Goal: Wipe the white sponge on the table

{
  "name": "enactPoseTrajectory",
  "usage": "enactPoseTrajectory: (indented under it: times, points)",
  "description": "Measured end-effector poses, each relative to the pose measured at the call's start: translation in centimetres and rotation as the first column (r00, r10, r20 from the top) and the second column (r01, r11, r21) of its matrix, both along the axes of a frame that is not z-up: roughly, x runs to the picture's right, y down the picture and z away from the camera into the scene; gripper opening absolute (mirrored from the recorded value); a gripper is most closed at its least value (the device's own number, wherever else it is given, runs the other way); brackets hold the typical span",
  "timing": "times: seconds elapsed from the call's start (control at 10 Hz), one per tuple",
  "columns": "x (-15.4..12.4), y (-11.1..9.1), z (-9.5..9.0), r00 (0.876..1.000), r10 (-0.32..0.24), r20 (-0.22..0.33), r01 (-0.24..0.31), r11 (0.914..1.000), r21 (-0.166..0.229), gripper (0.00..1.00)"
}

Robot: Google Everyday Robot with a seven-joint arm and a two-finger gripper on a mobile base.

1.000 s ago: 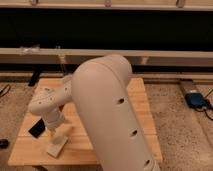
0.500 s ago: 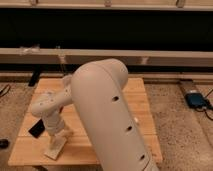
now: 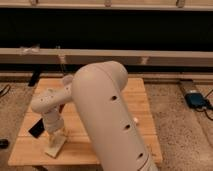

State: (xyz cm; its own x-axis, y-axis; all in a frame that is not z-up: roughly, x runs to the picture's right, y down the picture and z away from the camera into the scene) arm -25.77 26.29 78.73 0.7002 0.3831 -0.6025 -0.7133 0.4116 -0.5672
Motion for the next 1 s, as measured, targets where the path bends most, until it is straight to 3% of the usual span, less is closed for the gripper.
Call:
enactPoseTrajectory:
  times: [0.4,0.6,1.0]
  points:
    - [0.1,-1.8,0.3,0.999,0.048,0.006,-0.048,0.9987,-0.020,0.02]
    - [0.8,-3.5,1.0,0.997,0.083,-0.005,-0.083,0.9964,-0.016,0.00]
    - [2.5,-7.2,3.3,0.995,0.099,-0.029,-0.097,0.9934,0.061,0.00]
